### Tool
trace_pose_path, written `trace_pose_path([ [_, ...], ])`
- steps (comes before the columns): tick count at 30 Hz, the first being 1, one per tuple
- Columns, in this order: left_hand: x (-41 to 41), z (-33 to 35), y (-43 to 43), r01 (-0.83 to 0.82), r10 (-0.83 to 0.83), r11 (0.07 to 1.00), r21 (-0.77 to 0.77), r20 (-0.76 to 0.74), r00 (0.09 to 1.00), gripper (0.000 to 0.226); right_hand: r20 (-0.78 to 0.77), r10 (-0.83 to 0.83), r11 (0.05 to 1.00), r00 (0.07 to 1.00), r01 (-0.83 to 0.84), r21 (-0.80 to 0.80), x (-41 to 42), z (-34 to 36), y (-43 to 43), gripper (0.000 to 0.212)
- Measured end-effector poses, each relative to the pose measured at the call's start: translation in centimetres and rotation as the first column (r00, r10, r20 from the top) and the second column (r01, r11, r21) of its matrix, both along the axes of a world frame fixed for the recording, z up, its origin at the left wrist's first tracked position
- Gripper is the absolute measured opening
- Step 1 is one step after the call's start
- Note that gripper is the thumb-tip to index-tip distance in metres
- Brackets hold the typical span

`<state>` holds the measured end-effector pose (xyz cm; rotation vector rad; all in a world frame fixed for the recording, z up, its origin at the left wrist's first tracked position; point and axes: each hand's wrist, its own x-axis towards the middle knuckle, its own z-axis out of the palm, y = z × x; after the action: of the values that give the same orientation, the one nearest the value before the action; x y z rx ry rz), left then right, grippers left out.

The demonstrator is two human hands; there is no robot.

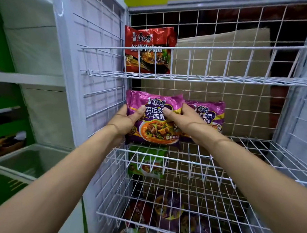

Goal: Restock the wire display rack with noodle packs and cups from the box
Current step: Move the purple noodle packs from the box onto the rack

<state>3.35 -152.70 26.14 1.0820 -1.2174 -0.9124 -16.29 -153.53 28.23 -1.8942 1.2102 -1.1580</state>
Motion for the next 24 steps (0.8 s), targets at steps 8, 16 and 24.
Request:
trace_pose_path([
  [8, 1.0, -1.1, -1.4, -0.039, 0.018, 0.991, 0.126, 0.166, 0.986, 0.042, 0.02, 0.044, 0.993, 0.999, -0.046, 0.108, 1.2, -1.3, -2.0, 0.079],
  [16, 0.7, -1.0, -1.4, -0.104, 0.093, 0.993, 0.055, 0.175, 0.98, 0.021, 0.091, 0.108, 0.967, 0.99, -0.126, 0.222, 0.7, -1.4, -2.8, 0.045],
  [24, 0.5, 0.4, -1.2, -0.193, 0.202, 0.979, -0.061, 0.28, 0.938, 0.046, 0.133, 0.114, 0.975, 0.985, -0.136, 0.175, 1.2, -0.8, -2.1, 0.007],
])
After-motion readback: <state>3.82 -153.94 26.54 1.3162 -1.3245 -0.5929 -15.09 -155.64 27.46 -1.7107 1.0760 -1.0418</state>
